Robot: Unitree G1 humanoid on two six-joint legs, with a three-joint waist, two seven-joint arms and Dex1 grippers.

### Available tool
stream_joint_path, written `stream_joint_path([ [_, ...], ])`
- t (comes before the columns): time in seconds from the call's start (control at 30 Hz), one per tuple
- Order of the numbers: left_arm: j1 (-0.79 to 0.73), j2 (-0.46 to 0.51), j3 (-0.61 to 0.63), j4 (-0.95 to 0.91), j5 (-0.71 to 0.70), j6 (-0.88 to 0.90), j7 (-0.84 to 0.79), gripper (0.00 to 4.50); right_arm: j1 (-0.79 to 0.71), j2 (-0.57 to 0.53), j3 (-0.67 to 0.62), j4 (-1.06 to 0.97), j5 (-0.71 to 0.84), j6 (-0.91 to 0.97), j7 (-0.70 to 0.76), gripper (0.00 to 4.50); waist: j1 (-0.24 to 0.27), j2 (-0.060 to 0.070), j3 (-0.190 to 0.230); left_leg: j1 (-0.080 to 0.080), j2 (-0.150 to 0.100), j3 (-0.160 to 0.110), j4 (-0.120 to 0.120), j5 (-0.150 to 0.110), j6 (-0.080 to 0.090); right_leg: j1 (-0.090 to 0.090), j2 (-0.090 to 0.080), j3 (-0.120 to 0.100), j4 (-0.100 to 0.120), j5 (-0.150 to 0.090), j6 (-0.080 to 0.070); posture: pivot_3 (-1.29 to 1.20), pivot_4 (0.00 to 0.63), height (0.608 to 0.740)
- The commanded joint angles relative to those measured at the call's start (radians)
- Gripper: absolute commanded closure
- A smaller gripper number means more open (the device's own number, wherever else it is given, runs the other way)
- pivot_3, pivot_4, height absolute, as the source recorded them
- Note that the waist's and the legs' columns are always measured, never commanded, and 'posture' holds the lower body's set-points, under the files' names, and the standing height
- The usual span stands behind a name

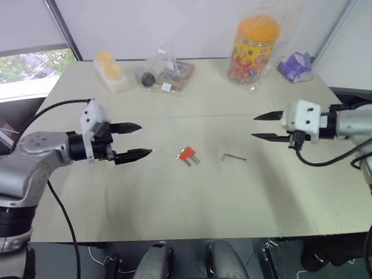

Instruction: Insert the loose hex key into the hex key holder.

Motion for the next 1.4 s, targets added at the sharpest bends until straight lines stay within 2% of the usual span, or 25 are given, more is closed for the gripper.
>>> stream_joint_path([
  [0.03,-0.016,0.016,-0.010,0.003,0.003,-0.009,-0.044,0.08,-0.076,0.003,0.013,0.012,0.003,0.000,0.044,2.47,0.000,0.000,0.000,0.000,0.000,0.000,0.000,0.000,0.000,0.000,0.000,0.000,0.000,0.000,0.000,0.00,0.150,0.740],
  [0.23,-0.016,-0.004,-0.009,-0.006,0.009,-0.004,-0.029,0.08,-0.116,0.036,0.039,0.039,-0.002,0.005,0.066,2.47,0.004,0.000,0.001,-0.001,0.000,0.000,0.000,0.000,0.000,-0.001,-0.001,0.001,0.000,0.000,0.000,0.00,0.150,0.740],
  [0.37,-0.004,0.000,0.034,-0.019,-0.029,0.027,-0.012,0.08,-0.129,0.065,0.051,0.048,-0.008,0.004,0.071,2.47,0.003,0.000,0.001,-0.001,0.000,0.000,0.000,0.001,-0.001,-0.001,-0.001,0.001,0.000,0.000,0.000,0.00,0.150,0.740],
  [0.97,0.069,0.011,0.106,-0.077,-0.028,0.053,0.068,0.08,-0.196,0.207,0.126,0.208,-0.084,-0.129,0.086,2.47,0.003,0.000,0.001,-0.001,0.000,0.000,0.000,0.003,-0.005,-0.002,-0.001,0.001,0.001,0.000,0.000,0.00,0.150,0.740],
  [1.17,0.071,0.002,0.097,-0.071,-0.019,0.054,0.081,0.08,-0.213,0.379,0.194,0.341,-0.161,-0.236,-0.011,2.47,-0.007,0.000,0.001,-0.001,0.000,0.000,0.000,0.003,-0.005,-0.003,0.000,0.001,0.002,0.000,0.000,0.00,0.150,0.740],
  [1.33,0.089,-0.012,0.097,-0.085,-0.003,0.043,0.109,0.08,-0.278,0.531,0.245,0.630,-0.314,-0.440,-0.228,2.47,-0.004,0.000,0.001,-0.001,0.000,0.000,0.000,0.003,-0.006,-0.004,0.000,0.001,0.003,0.000,0.000,0.00,0.150,0.740],
  [1.4,0.104,-0.012,0.101,-0.099,-0.001,0.042,0.113,0.08,-0.297,0.559,0.265,0.722,-0.375,-0.512,-0.309,2.47,-0.003,0.000,0.001,-0.002,-0.001,0.000,0.000,0.003,-0.006,-0.004,-0.001,0.001,0.002,0.000,0.000,0.00,0.150,0.740],
])
